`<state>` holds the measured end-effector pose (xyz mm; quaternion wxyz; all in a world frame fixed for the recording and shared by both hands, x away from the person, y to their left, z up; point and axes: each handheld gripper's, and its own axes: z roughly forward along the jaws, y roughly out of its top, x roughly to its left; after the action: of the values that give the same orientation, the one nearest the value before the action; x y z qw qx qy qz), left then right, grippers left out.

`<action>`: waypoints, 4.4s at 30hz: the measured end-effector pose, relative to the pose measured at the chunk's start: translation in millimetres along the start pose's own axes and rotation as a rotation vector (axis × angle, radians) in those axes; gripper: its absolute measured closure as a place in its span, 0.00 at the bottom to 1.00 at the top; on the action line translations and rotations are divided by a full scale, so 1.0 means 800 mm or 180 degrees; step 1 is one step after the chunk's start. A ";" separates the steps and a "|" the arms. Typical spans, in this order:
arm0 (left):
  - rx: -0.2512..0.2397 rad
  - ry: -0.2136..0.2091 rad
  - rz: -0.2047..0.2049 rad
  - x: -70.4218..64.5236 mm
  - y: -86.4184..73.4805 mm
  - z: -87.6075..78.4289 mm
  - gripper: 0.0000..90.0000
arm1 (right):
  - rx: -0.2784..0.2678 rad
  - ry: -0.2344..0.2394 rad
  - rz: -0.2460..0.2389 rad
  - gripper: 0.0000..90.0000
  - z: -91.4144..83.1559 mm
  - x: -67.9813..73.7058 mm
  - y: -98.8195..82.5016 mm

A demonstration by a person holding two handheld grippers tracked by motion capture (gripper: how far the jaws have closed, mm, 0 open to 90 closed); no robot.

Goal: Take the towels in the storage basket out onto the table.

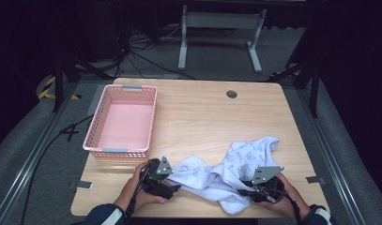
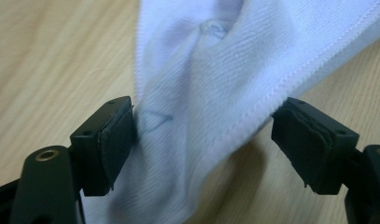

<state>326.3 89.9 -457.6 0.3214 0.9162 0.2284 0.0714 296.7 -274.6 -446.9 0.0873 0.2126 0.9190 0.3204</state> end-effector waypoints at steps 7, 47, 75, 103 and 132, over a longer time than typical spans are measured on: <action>-0.0023 -0.0354 0.0261 -0.023 0.008 -0.009 0.53 | -0.0053 -0.0375 -0.0087 0.75 0.007 -0.007 0.004; 0.0077 -0.0112 0.0013 0.037 0.065 0.035 0.96 | -0.0338 -0.0630 -0.0167 0.75 -0.014 -0.036 -0.009; -0.0385 0.0728 -0.0872 0.028 -0.104 -0.131 0.93 | 0.0168 -0.0635 0.0204 0.70 -0.050 -0.054 -0.052; 0.0062 0.0134 -0.0301 0.023 -0.016 -0.017 0.77 | -0.0176 -0.0963 0.1187 0.61 0.002 -0.118 -0.009; 0.0334 -0.0108 0.0278 0.023 0.083 0.018 0.61 | -0.0110 -0.1259 0.0899 0.48 -0.004 -0.134 0.036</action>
<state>371.2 44.5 -428.3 0.2733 0.9420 0.1861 0.0577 401.2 -304.0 -424.3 0.2234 0.3961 0.8396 0.2972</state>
